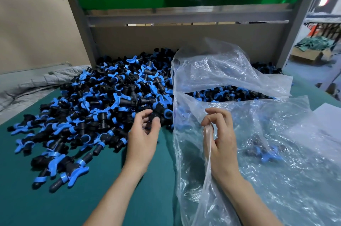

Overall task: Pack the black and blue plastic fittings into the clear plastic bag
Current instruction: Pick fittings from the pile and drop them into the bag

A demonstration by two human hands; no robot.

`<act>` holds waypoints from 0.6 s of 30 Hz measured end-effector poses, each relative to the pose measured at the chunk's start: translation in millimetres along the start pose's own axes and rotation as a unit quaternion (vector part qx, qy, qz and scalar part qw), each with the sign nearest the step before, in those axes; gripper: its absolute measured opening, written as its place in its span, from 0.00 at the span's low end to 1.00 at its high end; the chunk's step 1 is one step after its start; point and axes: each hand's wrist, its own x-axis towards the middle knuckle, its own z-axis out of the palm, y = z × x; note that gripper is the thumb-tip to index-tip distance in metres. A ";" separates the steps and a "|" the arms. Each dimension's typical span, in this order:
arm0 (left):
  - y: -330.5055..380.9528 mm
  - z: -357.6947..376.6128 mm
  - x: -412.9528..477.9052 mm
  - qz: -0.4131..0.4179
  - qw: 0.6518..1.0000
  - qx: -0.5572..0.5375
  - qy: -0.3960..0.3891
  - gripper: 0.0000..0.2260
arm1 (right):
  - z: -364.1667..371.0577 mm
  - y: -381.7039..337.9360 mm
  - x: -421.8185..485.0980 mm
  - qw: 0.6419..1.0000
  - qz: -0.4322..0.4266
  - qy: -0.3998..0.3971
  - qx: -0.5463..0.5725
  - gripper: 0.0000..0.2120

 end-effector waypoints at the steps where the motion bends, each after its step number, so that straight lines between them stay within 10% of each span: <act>1: 3.5 0.8 0.3 -0.050 0.995 -0.091 0.001 0.06 | 0.4 0.0 0.2 1.000 -0.002 0.001 -0.003 0.07; 8: 15.2 -7.7 2.2 -0.317 0.774 -0.531 -0.135 0.13 | 1.4 -1.1 -0.7 1.000 -0.008 -0.002 -0.014 0.08; 18: 18.9 -8.9 -2.5 -0.358 0.705 -0.589 -0.169 0.14 | 1.9 -1.1 -0.5 1.000 -0.018 0.000 -0.009 0.07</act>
